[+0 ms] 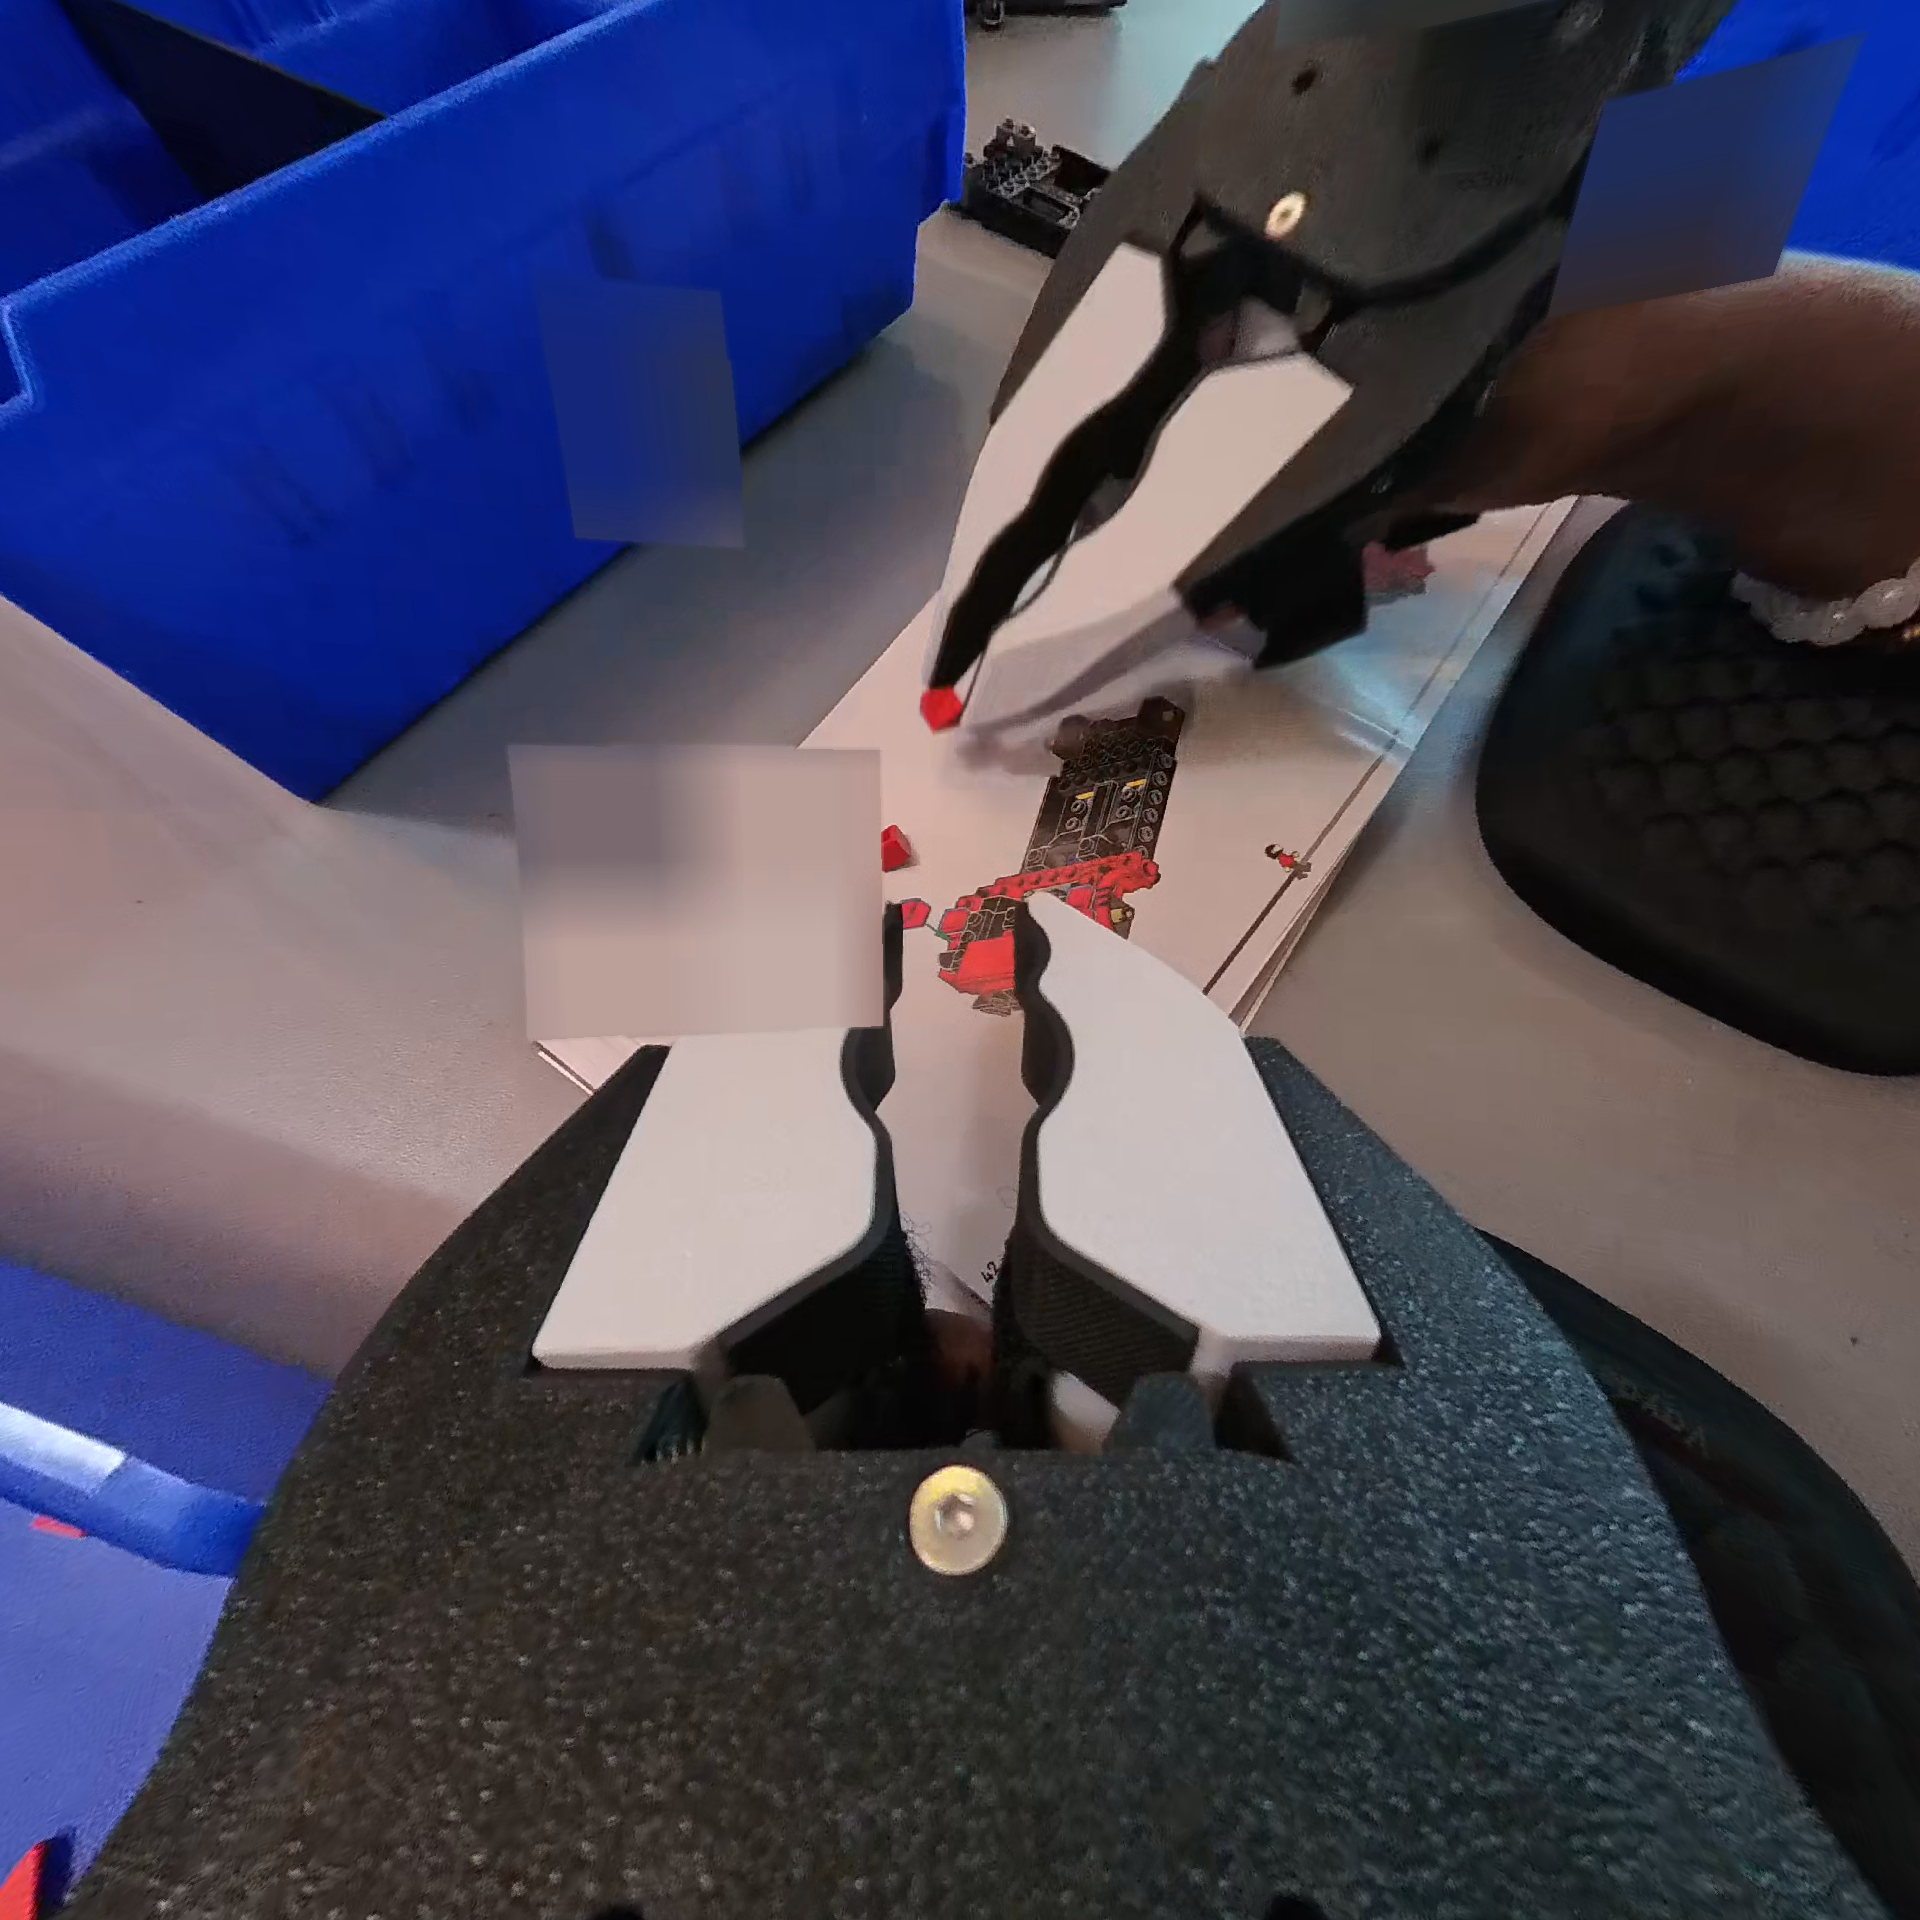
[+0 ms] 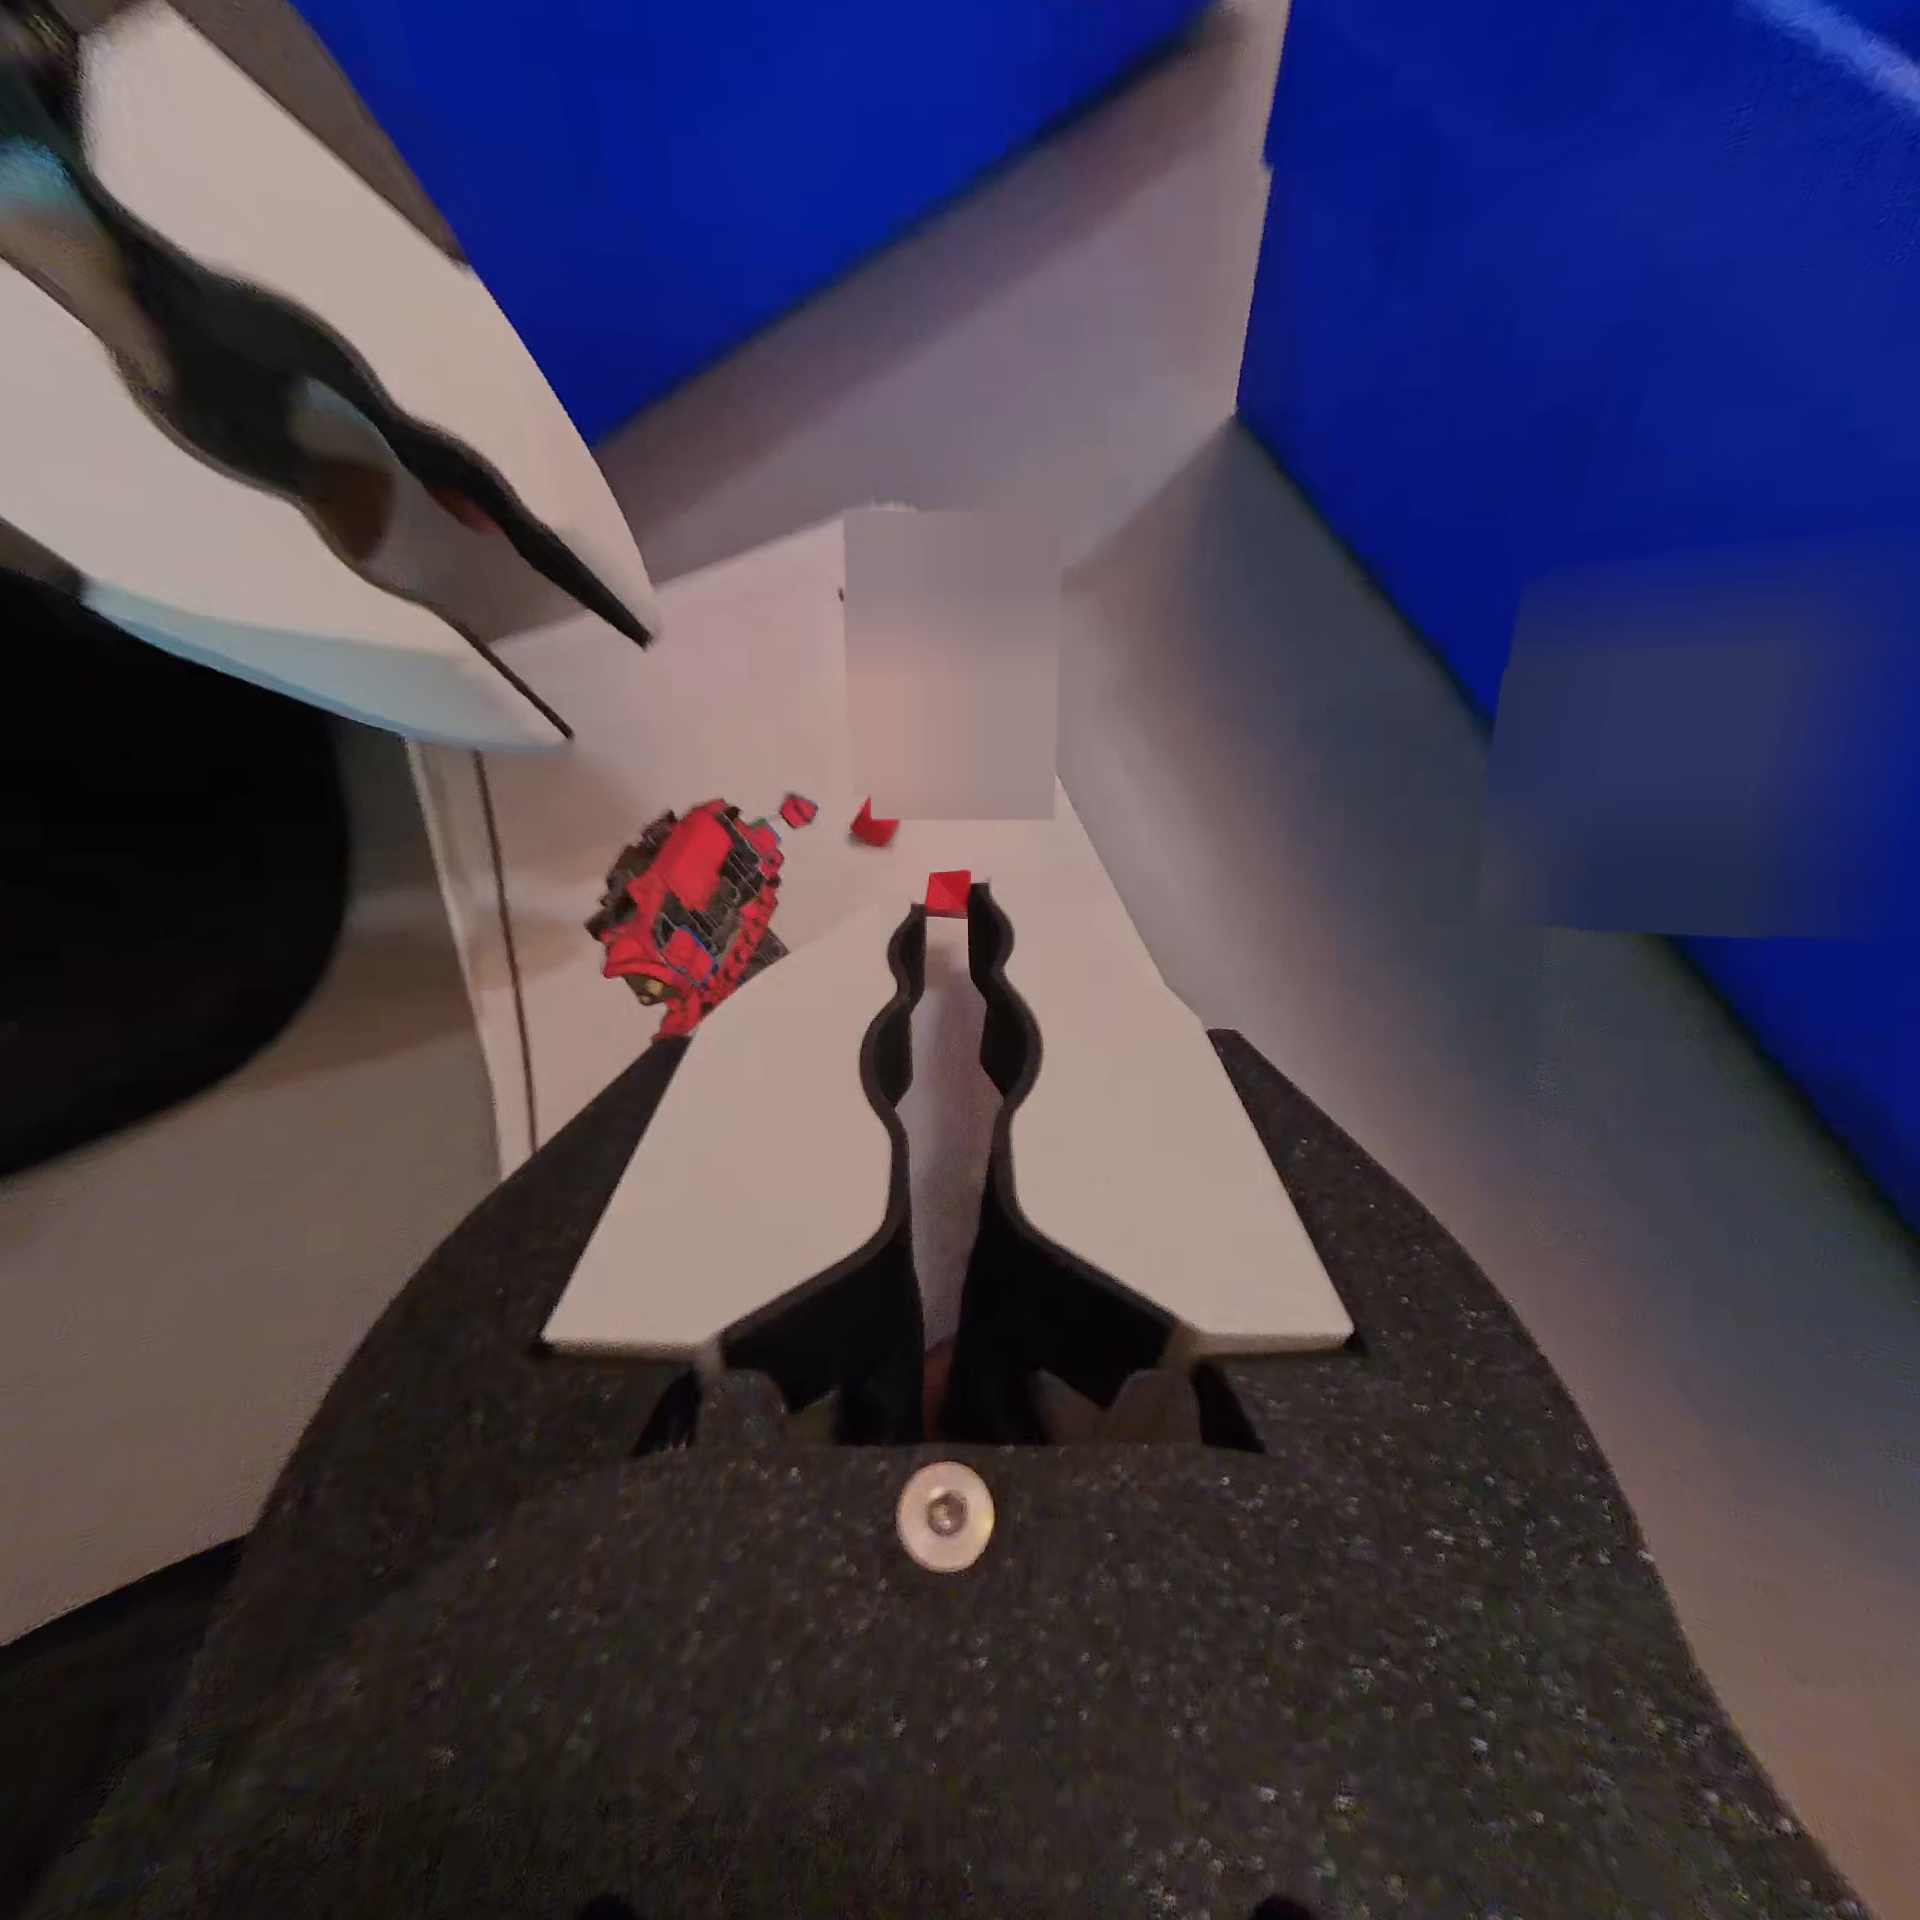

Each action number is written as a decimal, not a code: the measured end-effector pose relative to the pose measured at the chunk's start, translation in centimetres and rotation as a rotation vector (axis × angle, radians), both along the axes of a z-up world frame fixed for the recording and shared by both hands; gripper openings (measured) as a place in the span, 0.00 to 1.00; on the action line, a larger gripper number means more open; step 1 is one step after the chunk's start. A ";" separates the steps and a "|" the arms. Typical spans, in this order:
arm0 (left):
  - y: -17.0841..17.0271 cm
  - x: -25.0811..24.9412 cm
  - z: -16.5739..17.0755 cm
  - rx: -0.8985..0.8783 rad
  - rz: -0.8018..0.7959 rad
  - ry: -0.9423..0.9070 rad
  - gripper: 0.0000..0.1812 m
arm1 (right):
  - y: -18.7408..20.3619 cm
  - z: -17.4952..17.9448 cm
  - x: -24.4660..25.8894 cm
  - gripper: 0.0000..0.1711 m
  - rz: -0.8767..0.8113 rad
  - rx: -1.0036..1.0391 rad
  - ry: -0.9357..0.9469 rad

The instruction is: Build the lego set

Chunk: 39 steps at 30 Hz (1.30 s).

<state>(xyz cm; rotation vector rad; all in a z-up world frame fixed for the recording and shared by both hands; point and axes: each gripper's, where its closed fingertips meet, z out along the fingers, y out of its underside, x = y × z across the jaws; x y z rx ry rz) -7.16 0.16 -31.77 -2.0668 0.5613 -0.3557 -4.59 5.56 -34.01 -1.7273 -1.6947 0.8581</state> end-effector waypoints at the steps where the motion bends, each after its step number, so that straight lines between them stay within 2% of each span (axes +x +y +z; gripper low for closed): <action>1: 0.0 0.0 0.0 0.001 0.000 0.000 0.11 | 0.0 -0.5 -0.1 0.04 0.004 0.023 -0.031; 6: 0.0 0.0 0.1 0.006 -0.001 -0.003 0.11 | 0.0 -1.7 -0.1 0.05 0.001 0.058 -0.095; 8: 0.0 0.0 0.1 0.006 -0.003 -0.002 0.11 | 0.1 -1.8 -0.1 0.09 -0.005 0.047 -0.100; 13: 0.0 0.0 0.1 0.004 -0.002 -0.003 0.11 | -0.1 -1.0 0.0 0.12 0.001 0.018 -0.062; 17: 0.0 0.0 0.0 0.000 -0.002 -0.001 0.11 | -0.5 0.0 -0.5 0.11 0.029 0.073 -0.018; 21: 0.0 0.0 0.0 0.001 -0.002 -0.002 0.11 | -0.4 -1.6 -0.2 0.11 0.042 0.135 -0.123; 32: 0.0 0.0 0.0 0.002 -0.002 0.000 0.11 | -0.3 -1.1 0.0 0.14 0.036 0.072 -0.083; 36: 0.1 -0.1 0.2 0.016 0.005 0.000 0.11 | -1.4 -0.2 -0.9 0.09 0.104 0.114 -0.031; 39: 0.1 -0.1 0.6 0.035 0.005 -0.009 0.10 | -2.5 -0.8 -1.6 0.08 0.151 0.125 -0.069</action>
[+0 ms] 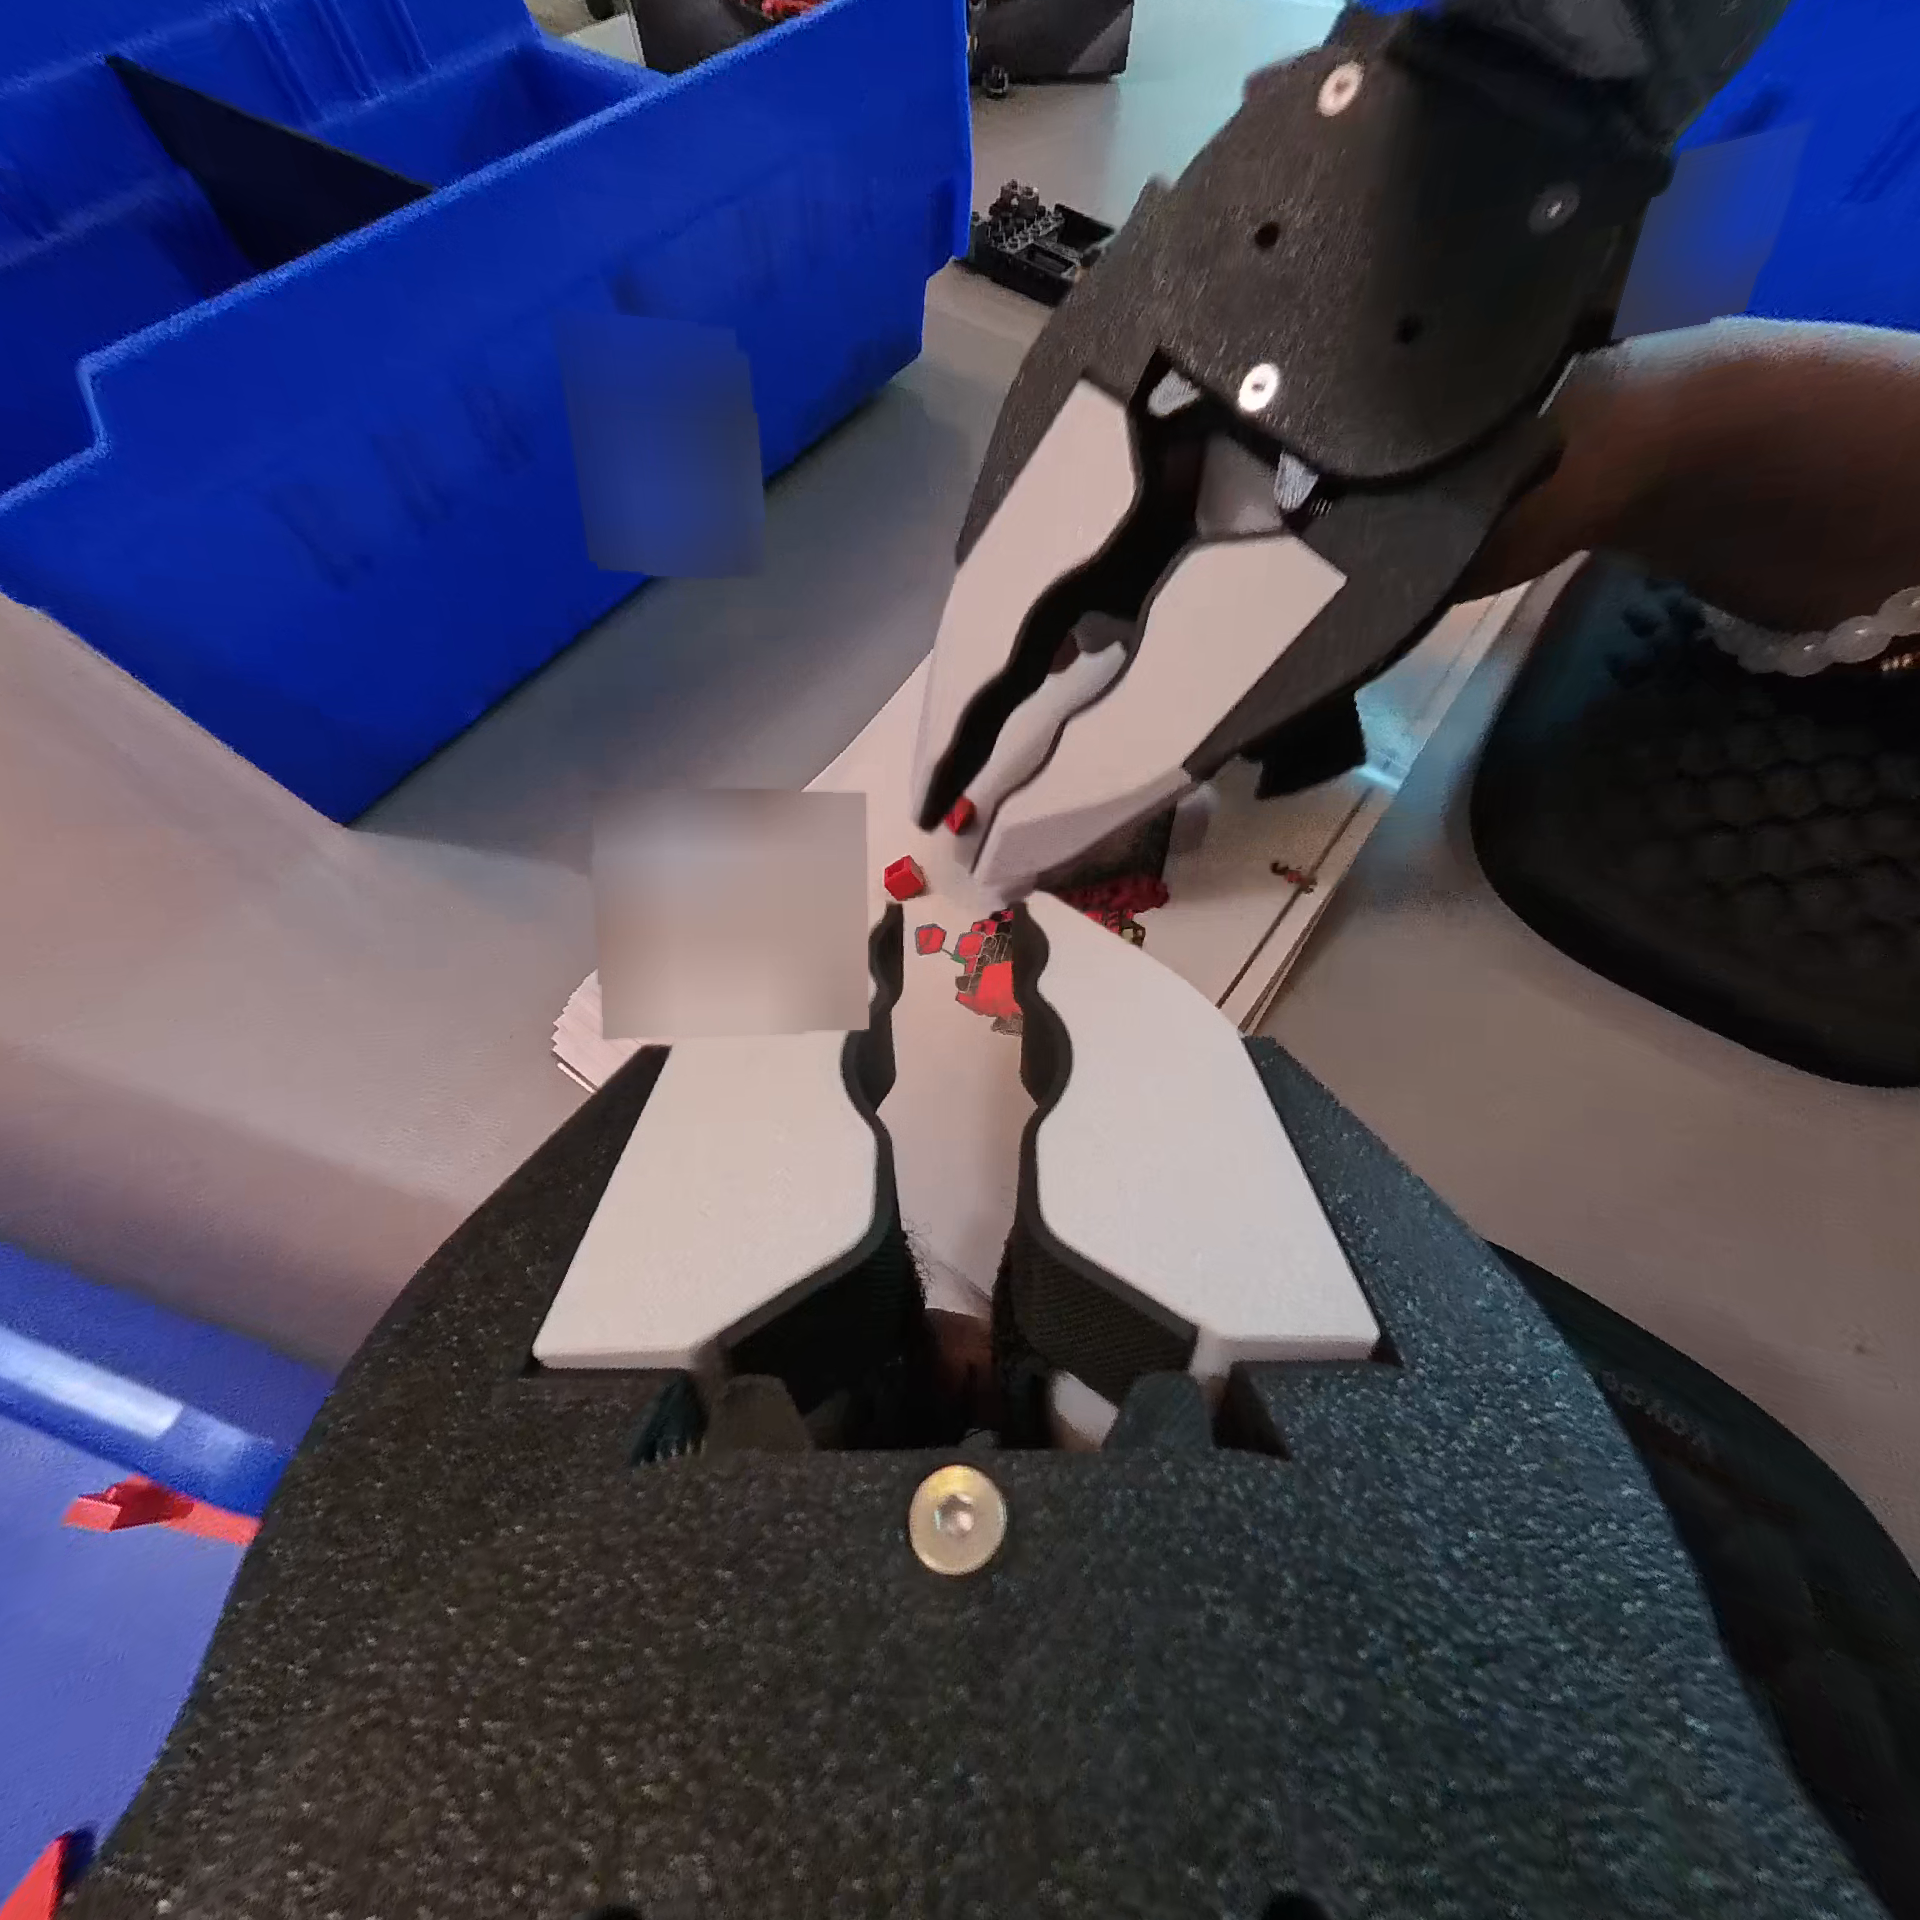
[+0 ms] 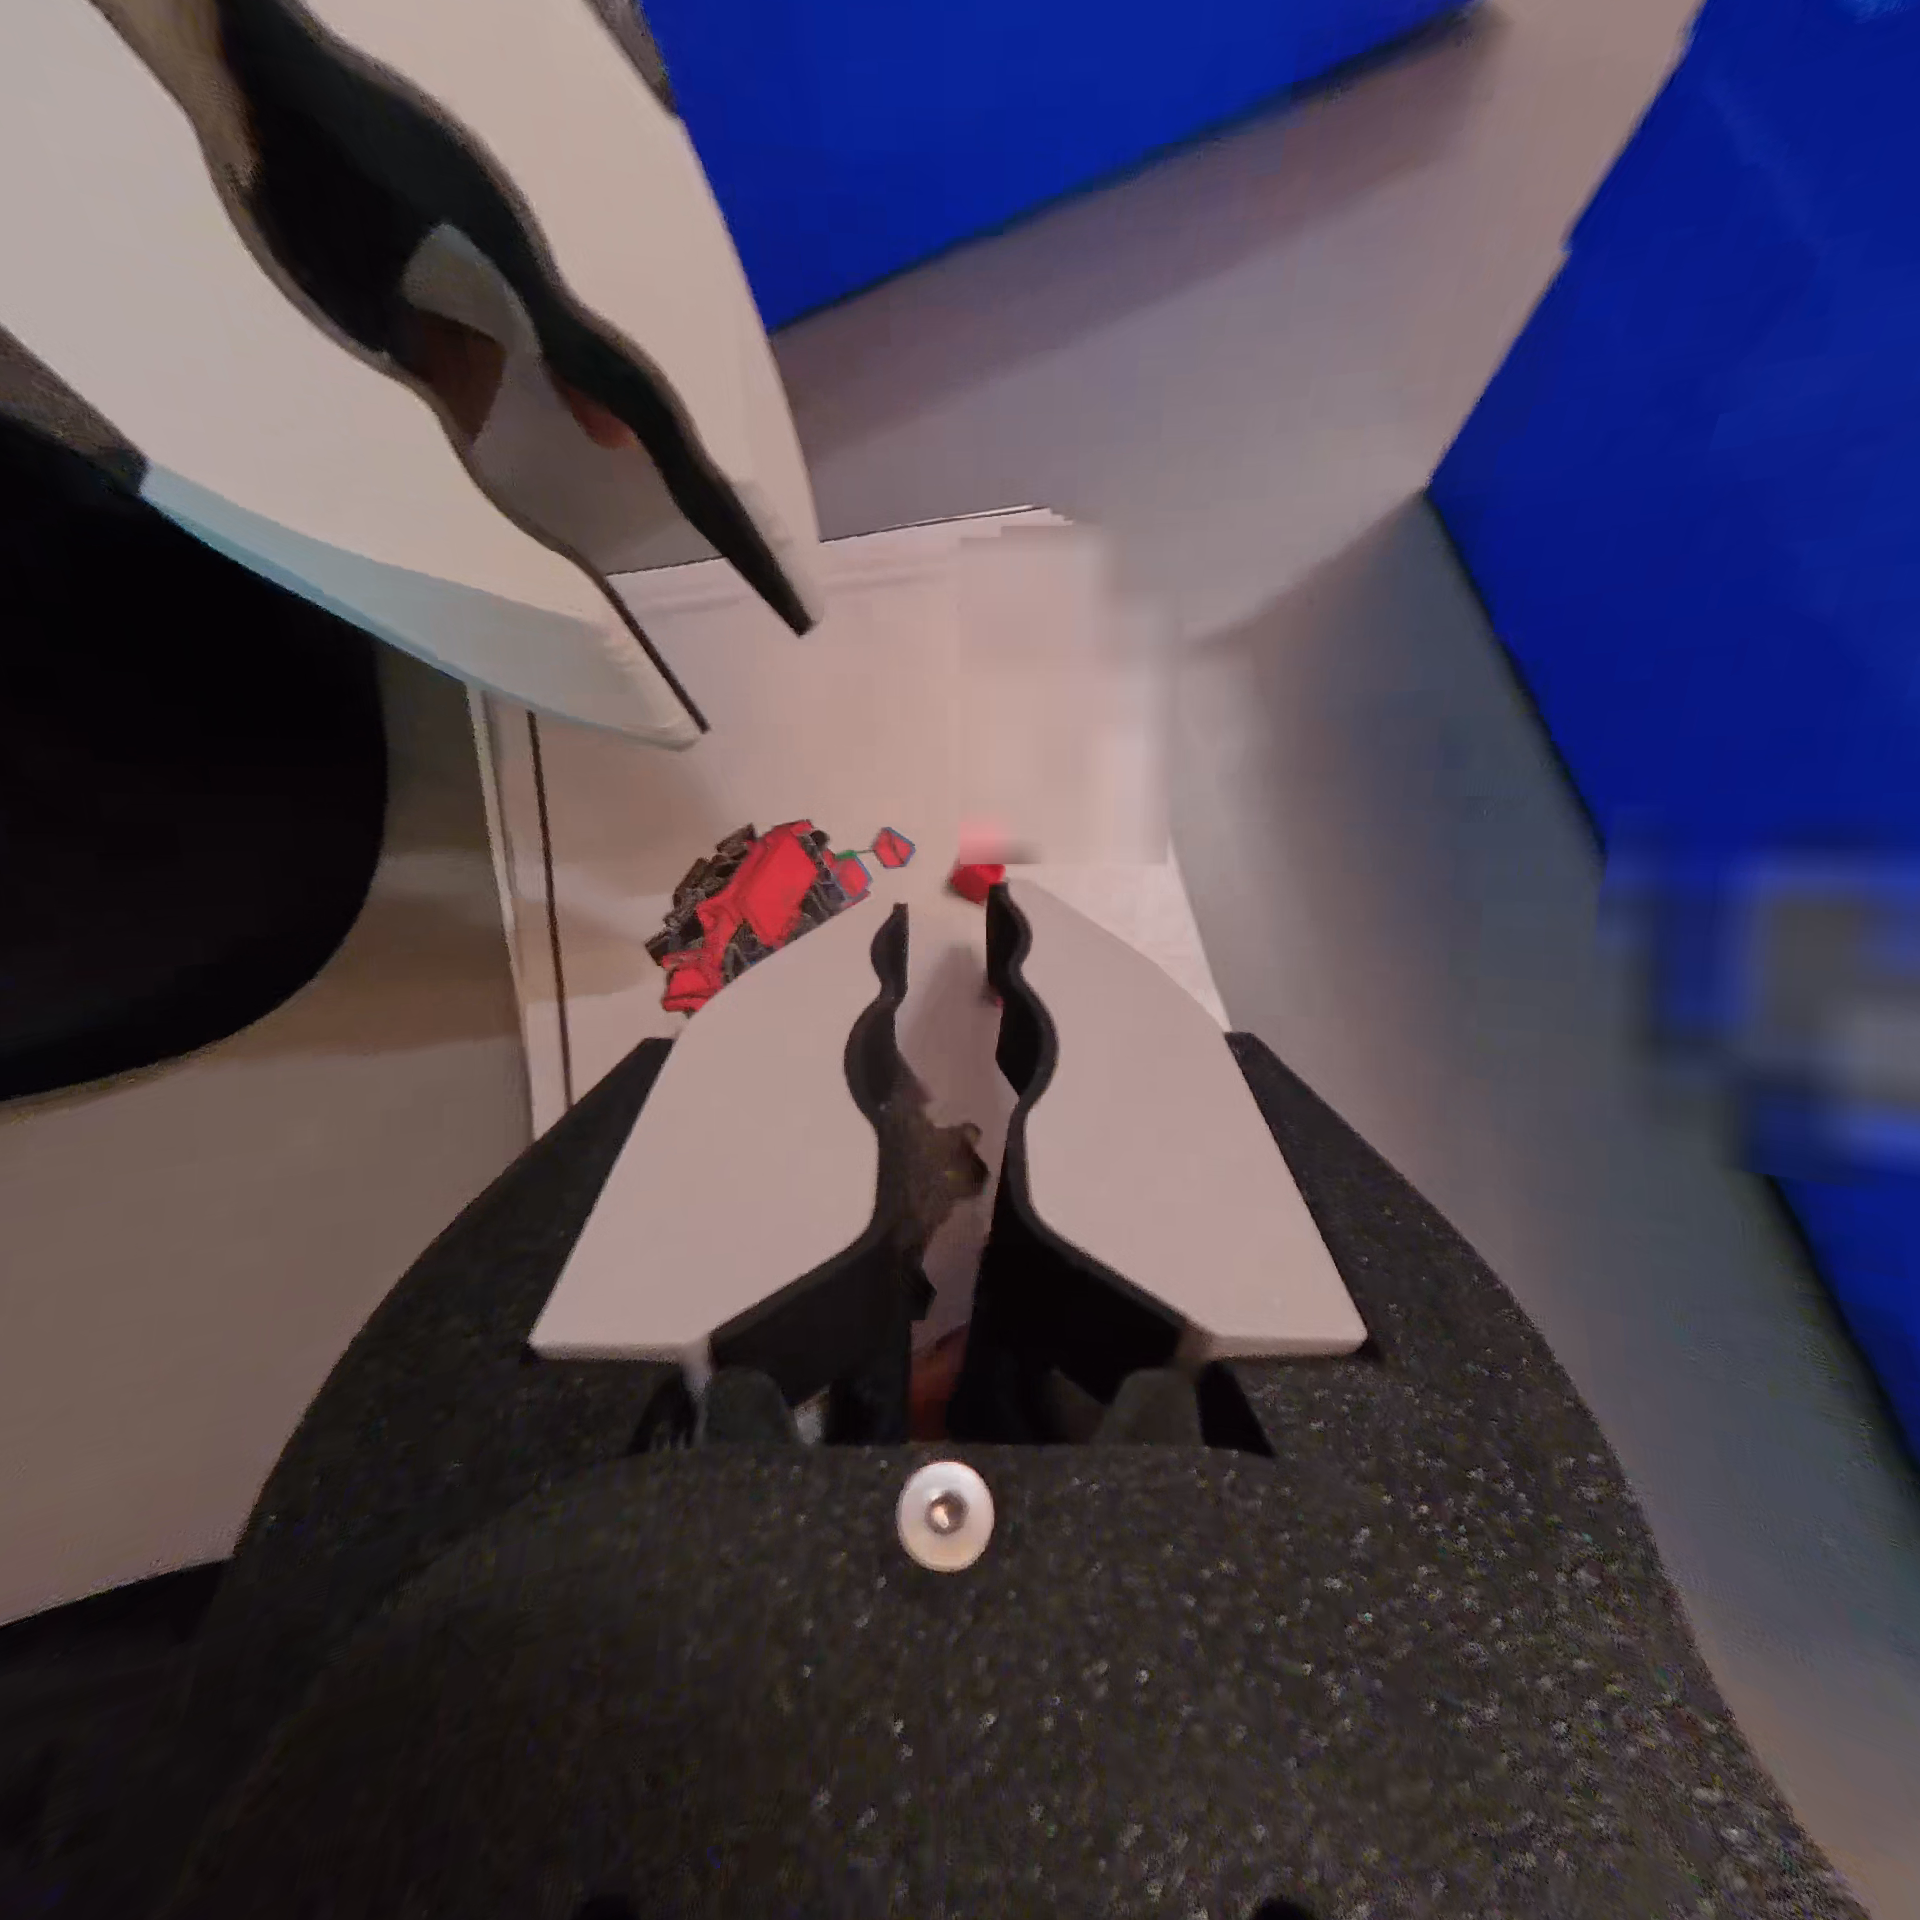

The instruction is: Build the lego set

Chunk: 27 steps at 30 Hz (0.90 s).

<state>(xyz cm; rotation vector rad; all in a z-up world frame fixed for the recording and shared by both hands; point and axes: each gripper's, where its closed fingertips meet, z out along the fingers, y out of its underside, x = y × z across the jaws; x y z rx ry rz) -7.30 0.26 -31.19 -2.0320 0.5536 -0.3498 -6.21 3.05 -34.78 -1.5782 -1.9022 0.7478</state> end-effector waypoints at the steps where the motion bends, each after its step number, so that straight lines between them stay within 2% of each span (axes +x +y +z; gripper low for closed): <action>1: 0.0 0.0 0.1 0.006 -0.002 -0.004 0.10 | -0.2 -0.3 -0.1 0.08 0.002 -0.005 -0.019; 12: -0.1 0.1 0.3 0.017 -0.019 -0.008 0.11 | 0.4 -1.1 -1.2 0.05 -0.020 0.010 -0.048; 16: -0.1 0.2 0.6 0.051 -0.028 0.004 0.11 | 0.0 -0.3 -1.4 0.03 -0.034 -0.099 0.005; 19: 0.0 0.4 1.5 0.122 -0.038 0.013 0.11 | -0.5 1.9 -1.5 0.03 -0.053 -0.340 0.121; 24: 0.0 0.7 4.4 0.325 -0.053 0.024 0.13 | -2.5 10.1 0.0 0.04 0.097 -1.213 0.404; 25: -0.1 0.8 5.1 0.378 -0.062 0.025 0.14 | -2.4 11.0 0.5 0.04 0.129 -1.332 0.432; 27: -0.5 1.3 6.4 0.483 -0.087 0.032 0.15 | -2.2 11.5 0.9 0.04 0.145 -1.445 0.451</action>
